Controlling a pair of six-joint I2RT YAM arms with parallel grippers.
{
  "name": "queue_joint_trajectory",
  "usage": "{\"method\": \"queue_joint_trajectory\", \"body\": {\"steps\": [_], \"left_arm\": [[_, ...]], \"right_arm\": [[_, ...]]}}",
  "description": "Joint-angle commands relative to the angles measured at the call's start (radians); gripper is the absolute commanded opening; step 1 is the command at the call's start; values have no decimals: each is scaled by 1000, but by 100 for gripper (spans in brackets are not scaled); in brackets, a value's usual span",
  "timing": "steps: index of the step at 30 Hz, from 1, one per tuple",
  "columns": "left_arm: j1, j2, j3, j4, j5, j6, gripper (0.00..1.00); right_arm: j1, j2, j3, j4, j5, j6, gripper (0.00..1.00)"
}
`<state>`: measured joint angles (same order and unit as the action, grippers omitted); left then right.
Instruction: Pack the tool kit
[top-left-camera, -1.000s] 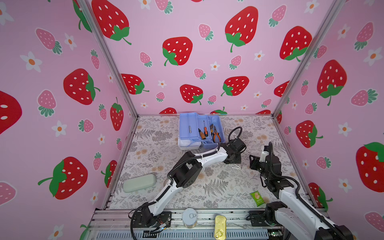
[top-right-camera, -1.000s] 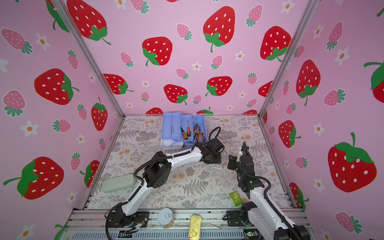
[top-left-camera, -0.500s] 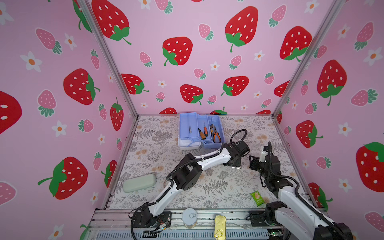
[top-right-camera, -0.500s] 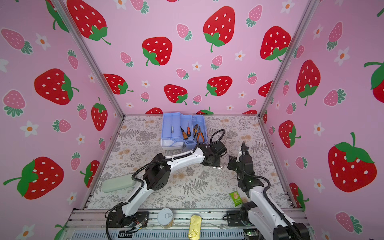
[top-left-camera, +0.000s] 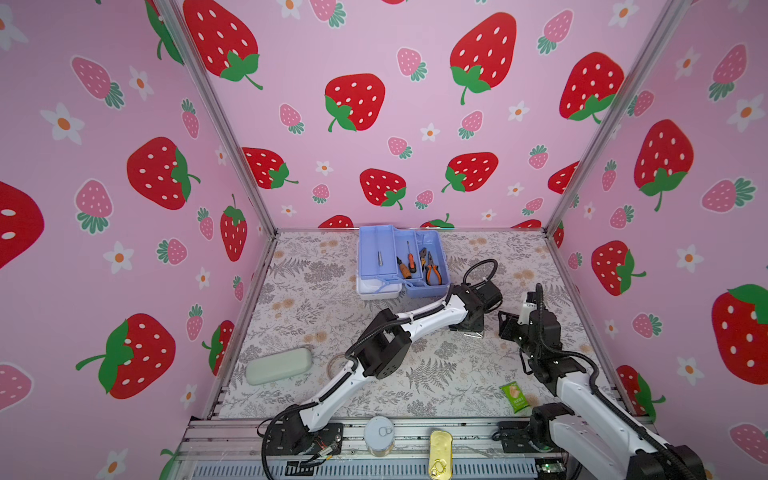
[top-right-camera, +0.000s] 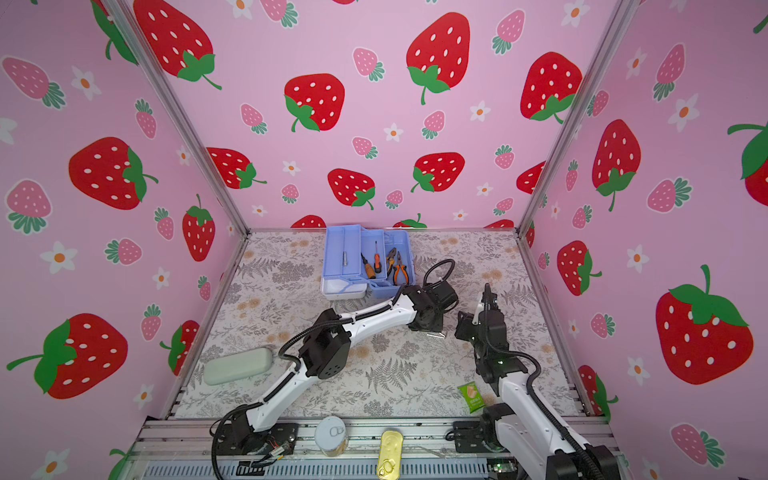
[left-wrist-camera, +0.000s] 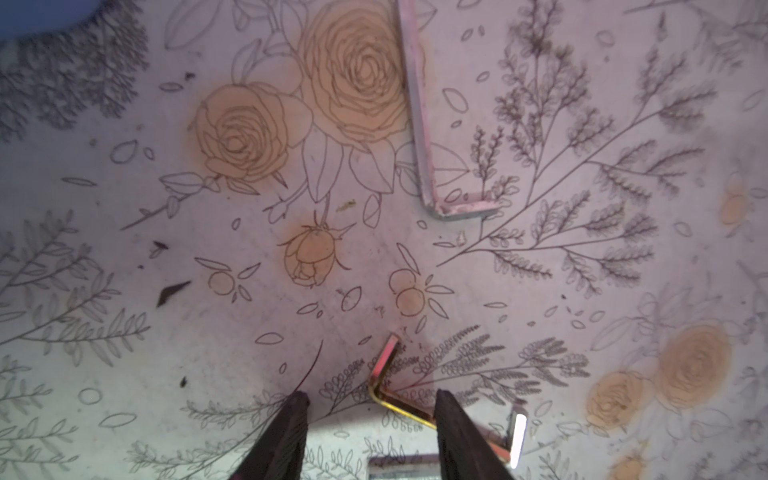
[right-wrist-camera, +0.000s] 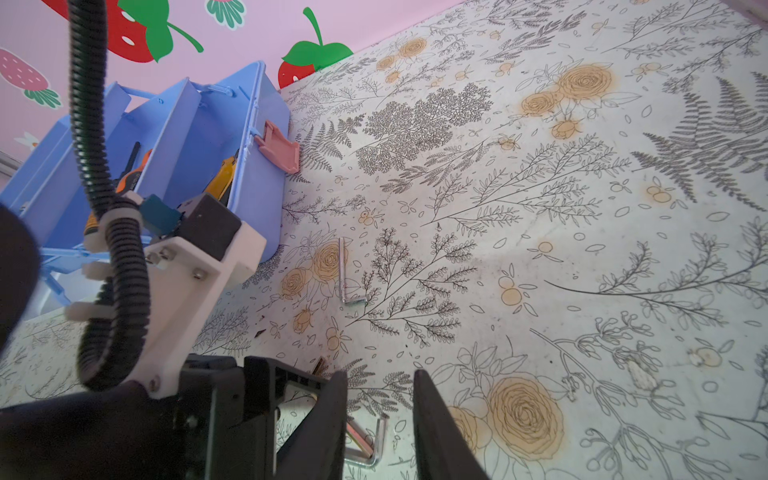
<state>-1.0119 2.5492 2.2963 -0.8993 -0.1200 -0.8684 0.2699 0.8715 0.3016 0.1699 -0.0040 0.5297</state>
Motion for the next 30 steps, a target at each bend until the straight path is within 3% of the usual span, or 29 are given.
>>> {"method": "queue_joint_trajectory", "body": {"steps": [1,9,16,19,30], "left_arm": [[1,48,67,-83,-29,-17,48],[31,52,30,-112,-47,-10,24],[80,-10,-100,-133,-115,32,11],[100,-56,-174,-127,-146,49,0],[121,-196,-288,-111,-146,116,0]], "right_arm": [[-7,1,2,-1,10,2,30],[-8,-6,2,-2,12,3,31],[-8,-6,1,-3,15,4,31],[-7,-3,2,-1,13,4,32],[-6,4,2,0,15,4,32]]}}
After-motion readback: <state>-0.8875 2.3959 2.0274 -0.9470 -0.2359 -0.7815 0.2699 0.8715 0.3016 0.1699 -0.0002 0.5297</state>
